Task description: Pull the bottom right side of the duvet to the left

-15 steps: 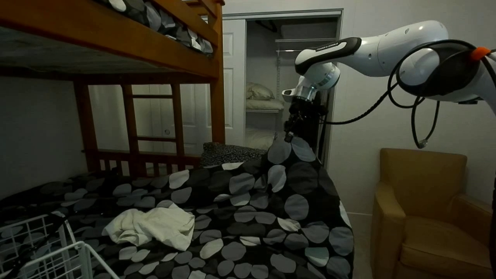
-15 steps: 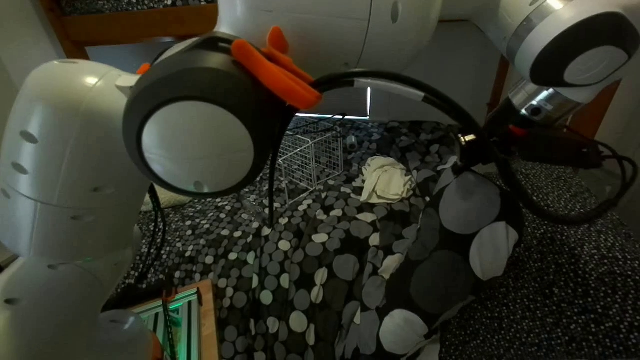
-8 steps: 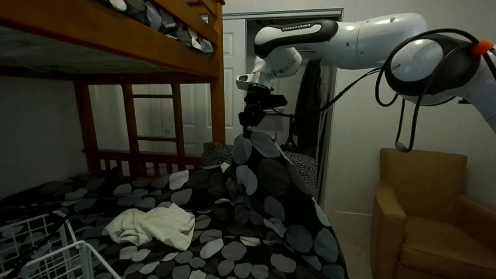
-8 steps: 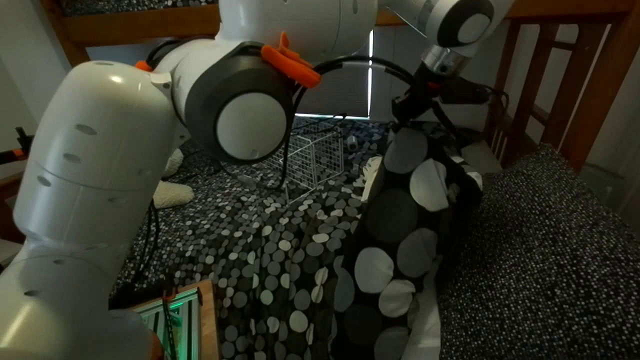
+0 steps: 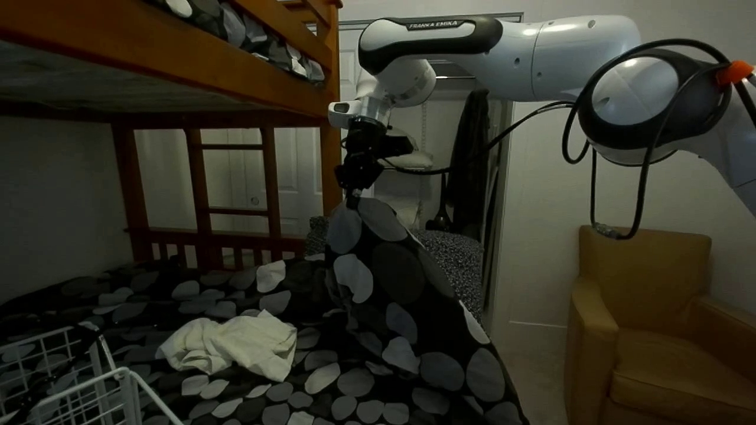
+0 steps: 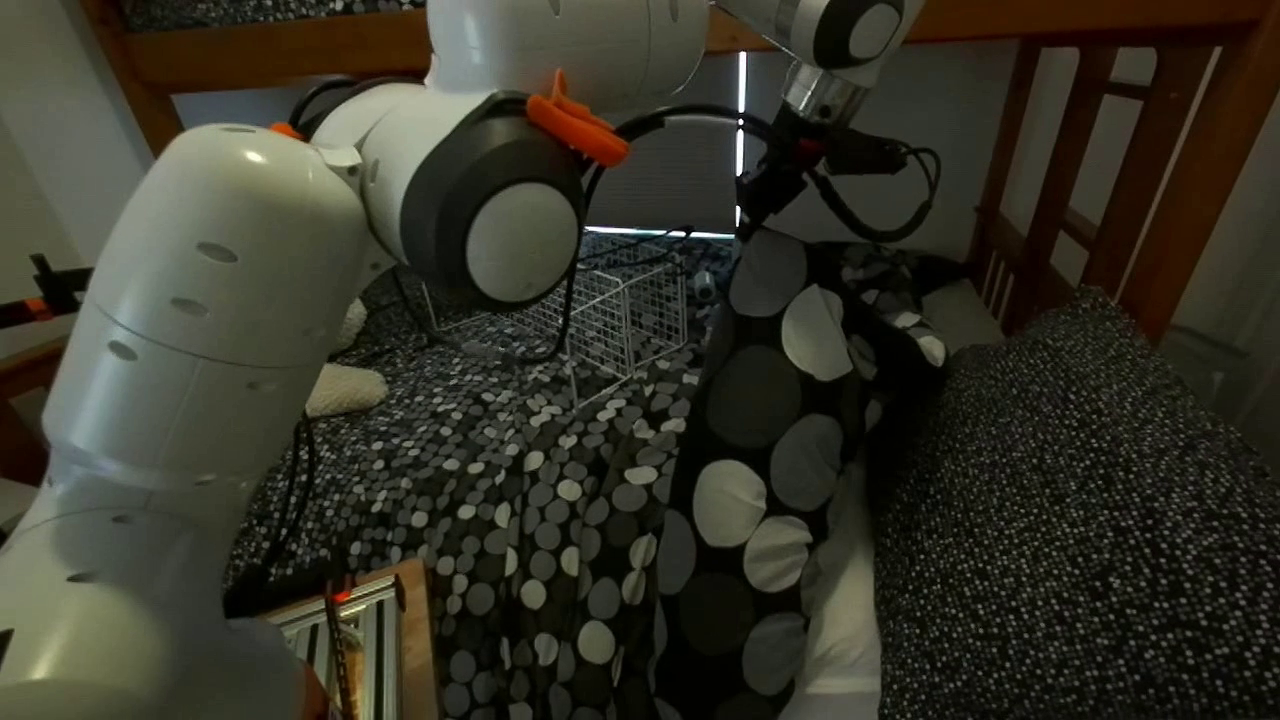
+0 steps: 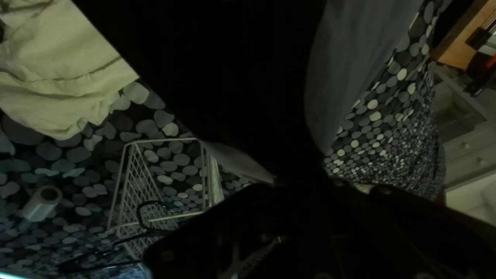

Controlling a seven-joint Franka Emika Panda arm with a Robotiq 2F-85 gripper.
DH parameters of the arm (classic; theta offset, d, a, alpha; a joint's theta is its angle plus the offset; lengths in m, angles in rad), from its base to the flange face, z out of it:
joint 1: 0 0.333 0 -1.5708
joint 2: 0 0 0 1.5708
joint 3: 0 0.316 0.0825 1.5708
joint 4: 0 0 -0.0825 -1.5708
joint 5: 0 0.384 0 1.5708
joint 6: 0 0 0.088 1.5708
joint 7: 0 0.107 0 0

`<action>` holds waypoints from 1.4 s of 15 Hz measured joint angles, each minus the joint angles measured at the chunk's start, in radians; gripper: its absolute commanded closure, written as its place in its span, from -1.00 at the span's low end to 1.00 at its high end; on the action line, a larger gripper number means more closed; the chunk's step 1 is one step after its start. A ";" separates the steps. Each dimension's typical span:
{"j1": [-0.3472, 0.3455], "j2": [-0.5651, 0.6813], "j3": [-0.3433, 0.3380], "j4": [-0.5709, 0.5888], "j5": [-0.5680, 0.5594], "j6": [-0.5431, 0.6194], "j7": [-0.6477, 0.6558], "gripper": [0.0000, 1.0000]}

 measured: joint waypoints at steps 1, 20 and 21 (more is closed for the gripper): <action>0.023 0.012 0.008 0.015 -0.015 -0.011 -0.018 0.99; 0.529 0.234 -0.061 0.419 -0.287 -0.286 -0.338 -0.43; 0.516 0.237 -0.077 0.433 -0.285 -0.311 -0.309 -0.60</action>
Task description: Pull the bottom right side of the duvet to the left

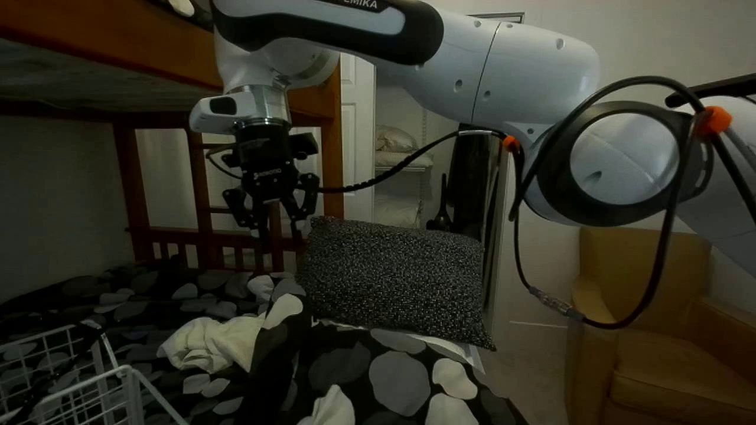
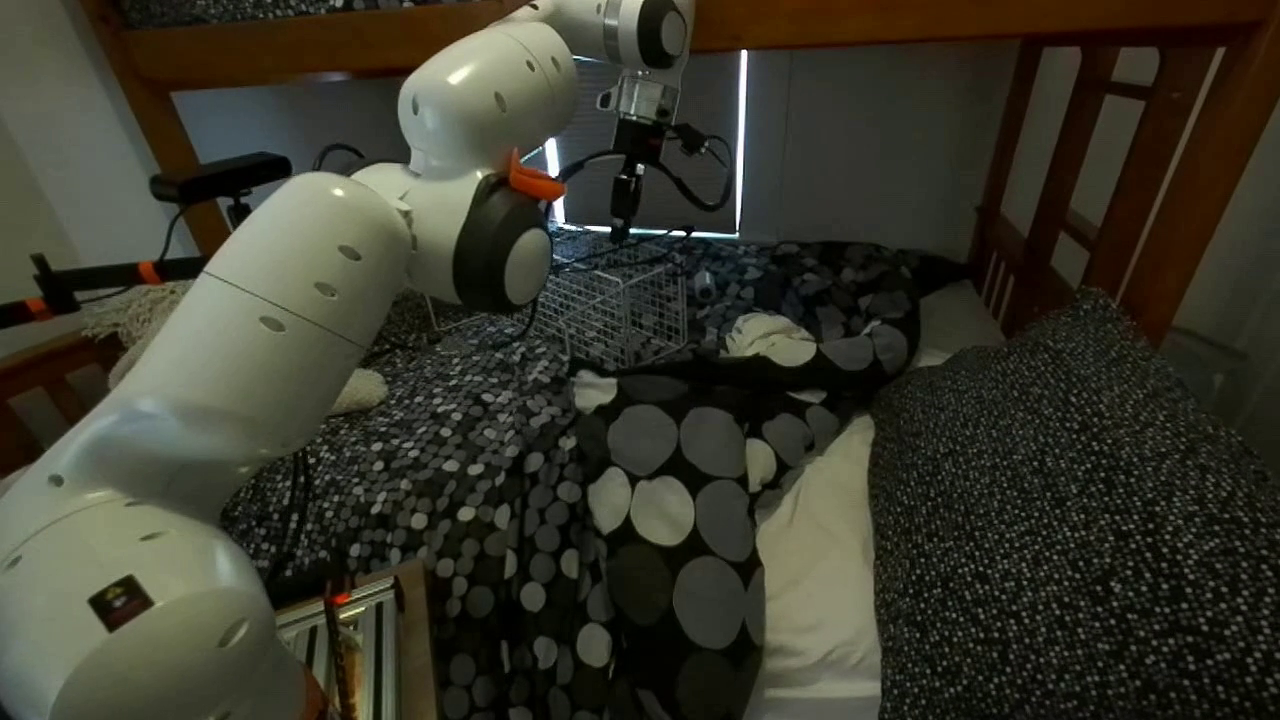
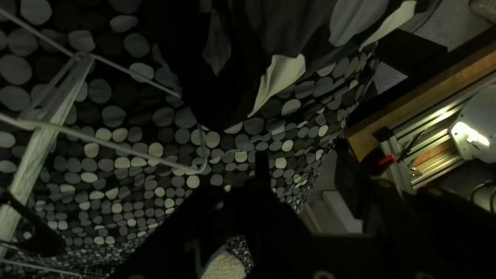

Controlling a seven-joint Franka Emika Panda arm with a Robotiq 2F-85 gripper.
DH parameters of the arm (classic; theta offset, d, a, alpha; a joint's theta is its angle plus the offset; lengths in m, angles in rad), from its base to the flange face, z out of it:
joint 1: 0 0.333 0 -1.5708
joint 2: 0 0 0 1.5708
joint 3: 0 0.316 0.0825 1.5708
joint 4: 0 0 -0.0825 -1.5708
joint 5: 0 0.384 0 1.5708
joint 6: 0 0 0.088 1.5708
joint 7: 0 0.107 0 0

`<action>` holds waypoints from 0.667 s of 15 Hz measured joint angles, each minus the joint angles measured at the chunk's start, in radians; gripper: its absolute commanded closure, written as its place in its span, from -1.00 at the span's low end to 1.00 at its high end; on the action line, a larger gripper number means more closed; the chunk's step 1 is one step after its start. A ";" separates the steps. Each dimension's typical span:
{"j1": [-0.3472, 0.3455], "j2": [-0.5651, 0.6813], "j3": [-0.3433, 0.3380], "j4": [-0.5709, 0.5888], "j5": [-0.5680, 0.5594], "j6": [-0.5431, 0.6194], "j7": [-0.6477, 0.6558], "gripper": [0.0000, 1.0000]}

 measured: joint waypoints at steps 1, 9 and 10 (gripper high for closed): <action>-0.019 0.001 -0.012 0.007 0.004 -0.014 0.029 -0.73; -0.181 -0.002 -0.046 0.003 0.060 -0.090 0.312 -1.00; -0.194 -0.002 -0.047 0.003 0.069 -0.101 0.358 -1.00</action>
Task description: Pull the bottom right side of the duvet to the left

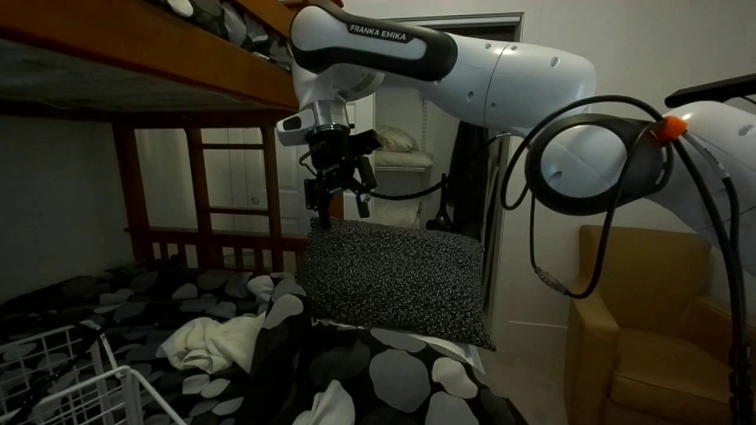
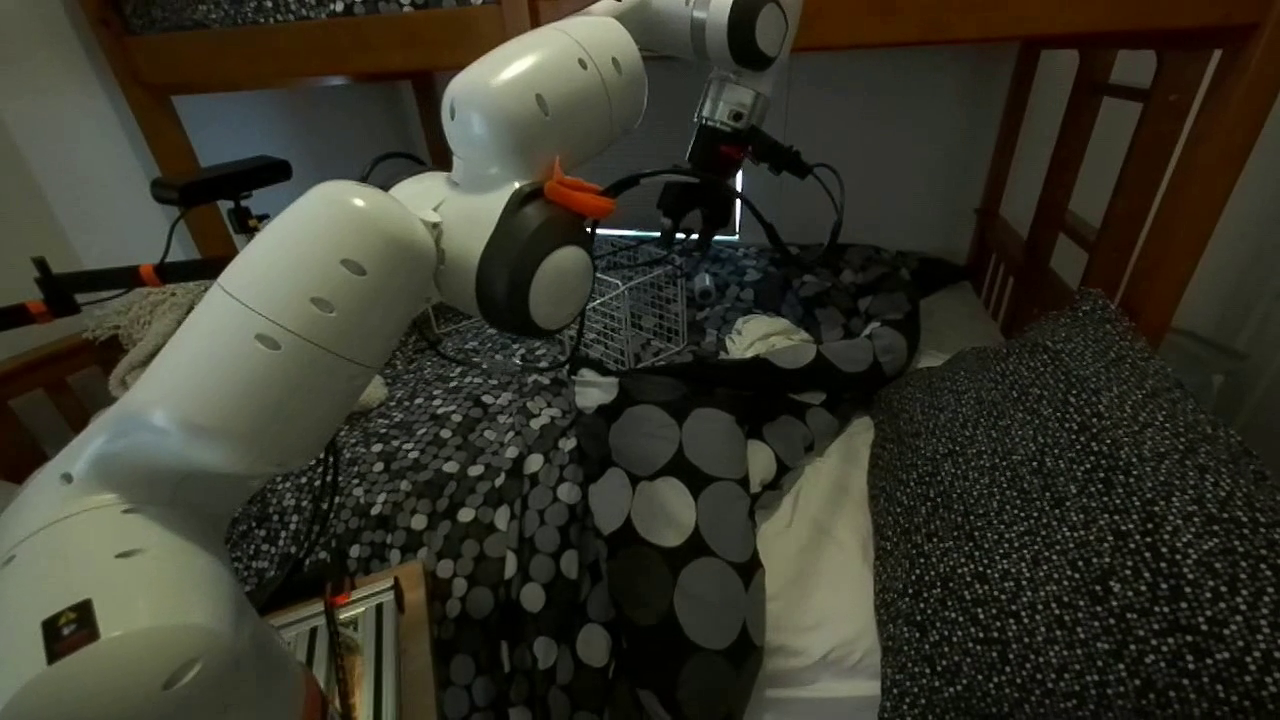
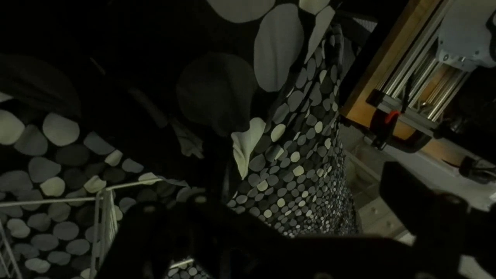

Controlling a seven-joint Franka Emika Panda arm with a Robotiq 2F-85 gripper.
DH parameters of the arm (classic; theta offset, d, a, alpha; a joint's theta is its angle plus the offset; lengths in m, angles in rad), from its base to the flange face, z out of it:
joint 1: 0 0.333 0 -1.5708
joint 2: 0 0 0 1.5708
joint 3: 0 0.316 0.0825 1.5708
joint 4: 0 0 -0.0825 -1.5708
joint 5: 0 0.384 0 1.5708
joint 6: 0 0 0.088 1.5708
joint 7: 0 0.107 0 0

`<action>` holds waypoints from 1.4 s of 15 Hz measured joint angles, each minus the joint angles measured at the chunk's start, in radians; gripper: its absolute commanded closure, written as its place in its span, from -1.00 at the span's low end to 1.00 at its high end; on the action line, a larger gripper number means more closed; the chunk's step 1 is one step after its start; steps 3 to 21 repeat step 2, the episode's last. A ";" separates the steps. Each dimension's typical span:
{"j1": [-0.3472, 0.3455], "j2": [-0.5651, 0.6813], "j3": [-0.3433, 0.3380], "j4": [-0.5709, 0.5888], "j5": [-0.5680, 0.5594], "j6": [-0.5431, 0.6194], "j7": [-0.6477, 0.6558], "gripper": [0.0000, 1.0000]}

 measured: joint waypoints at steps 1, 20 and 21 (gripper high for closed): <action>-0.012 -0.001 0.000 0.000 0.011 -0.010 0.047 -1.00; -0.024 -0.002 0.000 0.001 0.025 -0.020 0.095 -1.00; -0.024 -0.002 0.000 0.001 0.025 -0.020 0.095 -1.00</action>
